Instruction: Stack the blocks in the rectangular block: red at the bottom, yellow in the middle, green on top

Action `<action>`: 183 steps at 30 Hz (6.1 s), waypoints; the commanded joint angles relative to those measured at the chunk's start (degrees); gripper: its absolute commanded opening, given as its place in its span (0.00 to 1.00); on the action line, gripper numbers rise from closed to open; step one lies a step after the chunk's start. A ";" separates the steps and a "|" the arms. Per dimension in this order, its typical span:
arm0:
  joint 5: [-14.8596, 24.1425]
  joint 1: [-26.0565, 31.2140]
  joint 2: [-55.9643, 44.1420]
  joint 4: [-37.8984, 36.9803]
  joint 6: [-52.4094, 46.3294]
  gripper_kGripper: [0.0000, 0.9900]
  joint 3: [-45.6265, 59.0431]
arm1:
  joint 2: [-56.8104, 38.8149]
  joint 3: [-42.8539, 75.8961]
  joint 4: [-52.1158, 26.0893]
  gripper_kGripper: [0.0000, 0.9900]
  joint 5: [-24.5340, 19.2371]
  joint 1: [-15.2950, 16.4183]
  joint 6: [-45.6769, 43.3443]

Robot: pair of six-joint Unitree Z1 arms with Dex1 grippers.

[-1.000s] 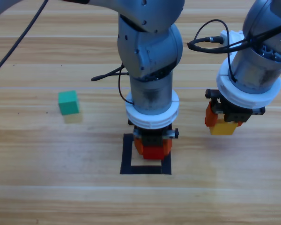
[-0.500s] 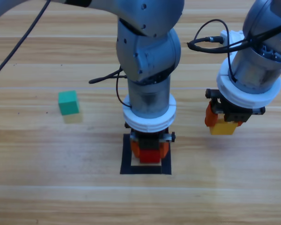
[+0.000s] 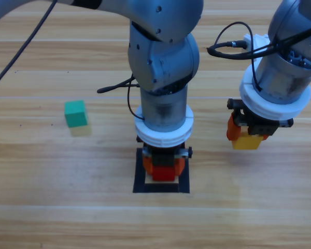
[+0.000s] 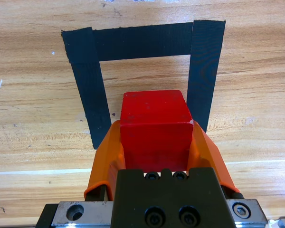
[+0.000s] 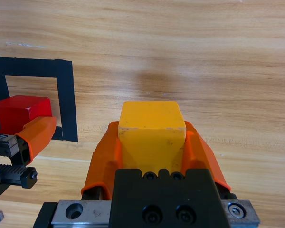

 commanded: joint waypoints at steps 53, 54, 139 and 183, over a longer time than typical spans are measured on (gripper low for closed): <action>3.22 -0.74 -12.39 -0.60 -6.28 0.96 2.63 | 0.89 -0.17 1.49 0.11 -1.13 2.21 0.75; 3.66 -0.74 -14.15 -0.52 -6.28 0.96 2.63 | 0.98 -0.35 1.58 0.11 -1.04 2.39 1.01; -3.99 29.40 -55.89 -19.85 38.19 1.00 38.41 | 25.23 -37.44 20.39 0.11 2.47 12.67 5.85; -4.95 29.84 -55.45 -23.46 38.01 1.00 42.36 | 21.81 -37.79 20.65 1.00 -1.22 13.28 5.85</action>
